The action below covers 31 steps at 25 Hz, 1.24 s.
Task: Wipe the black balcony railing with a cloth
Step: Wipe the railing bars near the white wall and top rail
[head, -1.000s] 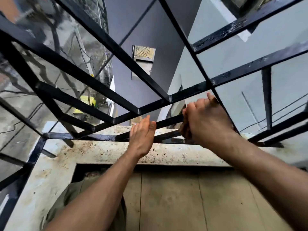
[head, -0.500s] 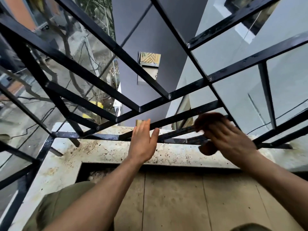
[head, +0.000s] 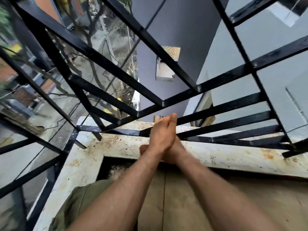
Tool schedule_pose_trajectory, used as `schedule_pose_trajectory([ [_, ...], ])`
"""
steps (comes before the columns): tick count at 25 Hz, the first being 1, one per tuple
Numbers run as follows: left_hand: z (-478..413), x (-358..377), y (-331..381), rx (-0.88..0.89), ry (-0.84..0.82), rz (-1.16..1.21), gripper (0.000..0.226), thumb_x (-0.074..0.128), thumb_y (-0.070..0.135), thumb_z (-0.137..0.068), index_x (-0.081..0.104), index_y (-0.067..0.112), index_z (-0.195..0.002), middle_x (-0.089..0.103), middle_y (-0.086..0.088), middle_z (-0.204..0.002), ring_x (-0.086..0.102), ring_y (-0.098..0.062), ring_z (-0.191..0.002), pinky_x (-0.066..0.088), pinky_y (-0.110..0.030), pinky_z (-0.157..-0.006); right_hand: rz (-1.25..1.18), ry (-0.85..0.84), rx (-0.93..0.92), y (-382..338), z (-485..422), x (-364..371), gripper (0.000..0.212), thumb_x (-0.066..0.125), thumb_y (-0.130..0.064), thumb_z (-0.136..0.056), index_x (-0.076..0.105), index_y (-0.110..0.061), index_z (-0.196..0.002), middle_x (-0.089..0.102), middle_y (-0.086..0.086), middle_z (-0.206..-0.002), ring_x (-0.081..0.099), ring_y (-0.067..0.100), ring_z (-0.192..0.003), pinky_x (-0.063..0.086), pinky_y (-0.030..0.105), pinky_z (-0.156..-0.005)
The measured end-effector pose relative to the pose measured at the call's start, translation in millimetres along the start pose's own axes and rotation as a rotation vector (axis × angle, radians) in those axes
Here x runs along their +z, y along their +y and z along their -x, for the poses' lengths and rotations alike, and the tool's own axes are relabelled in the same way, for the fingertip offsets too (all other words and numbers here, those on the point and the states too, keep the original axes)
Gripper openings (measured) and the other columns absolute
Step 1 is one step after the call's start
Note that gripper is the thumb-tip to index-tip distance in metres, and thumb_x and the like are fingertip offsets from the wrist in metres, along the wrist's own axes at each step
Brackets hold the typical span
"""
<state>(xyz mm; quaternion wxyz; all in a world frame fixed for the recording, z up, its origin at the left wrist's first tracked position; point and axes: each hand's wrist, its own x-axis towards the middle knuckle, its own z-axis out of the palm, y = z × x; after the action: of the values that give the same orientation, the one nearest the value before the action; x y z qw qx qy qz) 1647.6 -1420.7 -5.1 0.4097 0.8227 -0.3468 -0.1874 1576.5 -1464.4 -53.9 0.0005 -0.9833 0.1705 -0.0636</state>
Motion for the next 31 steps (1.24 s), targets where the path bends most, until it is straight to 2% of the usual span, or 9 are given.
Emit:
schedule_pose_trajectory([
  [2,-3,-4,0,-0.047,-0.03,0.065,0.067,0.018,0.055,-0.106,0.073,0.017,-0.107,0.071,-0.004,-0.101,0.064,-0.022,-0.094,0.048,-0.036,-0.082,0.149,-0.216,-0.014,36,10,-28,0.044,0.059,-0.028,-0.097,0.051,-0.024,-0.139,0.055,-0.001,-0.138,0.046,0.022,-0.131,0.017,0.038,-0.123],
  [6,-19,-31,-2,-0.479,-0.048,0.336,0.052,0.033,0.047,-0.105,0.066,0.01,-0.117,0.066,-0.005,-0.12,0.061,-0.026,-0.107,0.045,-0.036,-0.087,0.264,0.015,0.299,86,51,-52,0.031,0.058,-0.028,-0.093,0.06,-0.02,-0.122,0.057,0.007,-0.116,0.051,0.031,-0.117,0.011,0.046,-0.126],
  [10,-22,-37,-4,-0.554,-0.119,-0.088,0.052,0.033,0.053,-0.101,0.059,0.011,-0.116,0.061,-0.014,-0.12,0.057,-0.034,-0.116,0.043,-0.04,-0.093,-0.228,-0.063,0.349,1,5,-7,0.022,0.069,-0.028,-0.073,0.064,-0.032,-0.094,0.065,0.001,-0.098,0.059,0.023,-0.1,0.047,0.045,-0.1],
  [13,-18,-25,-6,-0.379,-0.097,-0.232,0.054,0.03,0.052,-0.101,0.06,0.008,-0.115,0.065,-0.018,-0.121,0.061,-0.036,-0.113,0.045,-0.04,-0.089,-0.514,-0.066,0.239,-42,-8,26,0.043,0.055,-0.035,-0.087,0.056,-0.02,-0.127,0.065,0.012,-0.125,0.059,0.032,-0.12,0.046,0.046,-0.107],
  [16,-7,-12,5,-0.022,0.142,-0.402,0.047,0.037,0.046,-0.101,0.065,0.009,-0.105,0.067,-0.011,-0.1,0.065,-0.028,-0.094,0.054,-0.038,-0.075,-0.247,0.016,0.055,-1,4,19,0.053,0.066,-0.016,-0.084,0.052,-0.02,-0.135,0.063,0.009,-0.133,0.057,0.029,-0.124,0.047,0.043,-0.109],
  [19,8,7,16,0.386,0.145,-0.222,0.037,0.047,0.04,-0.1,0.065,0.018,-0.075,0.058,0.002,-0.069,0.057,-0.017,-0.062,0.051,-0.036,-0.057,-0.008,0.137,-0.144,72,47,6,0.06,0.053,-0.022,-0.084,0.05,-0.012,-0.143,0.052,0.012,-0.149,0.039,0.029,-0.143,0.025,0.043,-0.124],
  [24,23,35,17,0.597,0.12,-0.285,0.028,0.05,0.033,-0.097,0.069,0.019,-0.083,0.064,0.001,-0.074,0.06,-0.02,-0.065,0.051,-0.035,-0.057,0.337,0.152,-0.472,183,107,-23,0.03,0.052,-0.014,-0.099,0.059,-0.011,-0.128,0.06,0.013,-0.137,0.054,0.034,-0.133,0.031,0.05,-0.118],
  [28,15,46,-5,0.194,-0.227,-0.44,0.06,0.053,0.013,-0.083,0.043,0.011,-0.142,0.061,-0.01,-0.125,0.057,-0.028,-0.115,0.049,-0.039,-0.099,0.327,0.138,0.202,188,113,-25,0.031,0.072,-0.011,-0.08,0.066,-0.008,-0.11,0.054,0.016,-0.101,0.054,0.041,-0.095,0.041,0.056,-0.104],
  [31,11,58,-17,0.079,-0.359,-0.485,0.061,0.05,0.015,-0.085,0.037,0.004,-0.144,0.048,-0.015,-0.141,0.045,-0.031,-0.131,0.035,-0.04,-0.113,-0.156,0.117,0.623,96,63,17,0.023,0.058,-0.011,-0.075,0.072,-0.014,-0.093,0.063,0.012,-0.095,0.059,0.037,-0.096,0.044,0.042,-0.094],
])
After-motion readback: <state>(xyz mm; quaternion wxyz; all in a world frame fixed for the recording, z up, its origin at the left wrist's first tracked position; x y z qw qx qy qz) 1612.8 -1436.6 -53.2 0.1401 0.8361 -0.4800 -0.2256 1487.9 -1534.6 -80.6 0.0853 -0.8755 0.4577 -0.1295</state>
